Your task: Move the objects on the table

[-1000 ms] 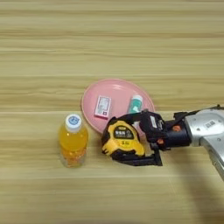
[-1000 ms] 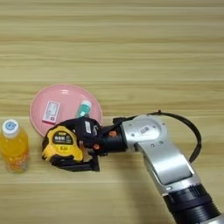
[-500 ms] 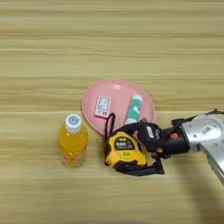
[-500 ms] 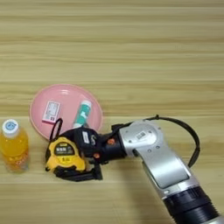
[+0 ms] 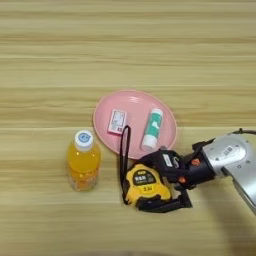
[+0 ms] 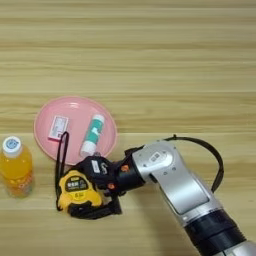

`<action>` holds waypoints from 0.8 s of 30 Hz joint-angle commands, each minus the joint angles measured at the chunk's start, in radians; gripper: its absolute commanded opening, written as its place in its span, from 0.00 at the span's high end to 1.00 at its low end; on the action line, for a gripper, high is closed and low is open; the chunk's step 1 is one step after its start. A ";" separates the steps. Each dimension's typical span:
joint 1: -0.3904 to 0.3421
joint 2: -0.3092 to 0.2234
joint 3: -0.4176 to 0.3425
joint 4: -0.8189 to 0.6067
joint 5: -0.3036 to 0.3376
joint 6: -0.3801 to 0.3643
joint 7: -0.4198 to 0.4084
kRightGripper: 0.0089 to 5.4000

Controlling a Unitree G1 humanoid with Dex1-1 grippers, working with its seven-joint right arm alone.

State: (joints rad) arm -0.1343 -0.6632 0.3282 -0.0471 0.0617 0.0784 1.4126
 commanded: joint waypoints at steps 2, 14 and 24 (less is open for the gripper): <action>-0.099 -0.015 0.006 0.003 -0.014 -0.018 -0.012 0.24; -0.123 -0.023 0.033 0.006 -0.028 0.007 0.025 0.24; -0.133 -0.023 0.027 0.009 -0.028 0.013 0.033 0.01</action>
State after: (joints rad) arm -0.2014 -0.6604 0.3884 -0.0131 0.0221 0.0994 1.4752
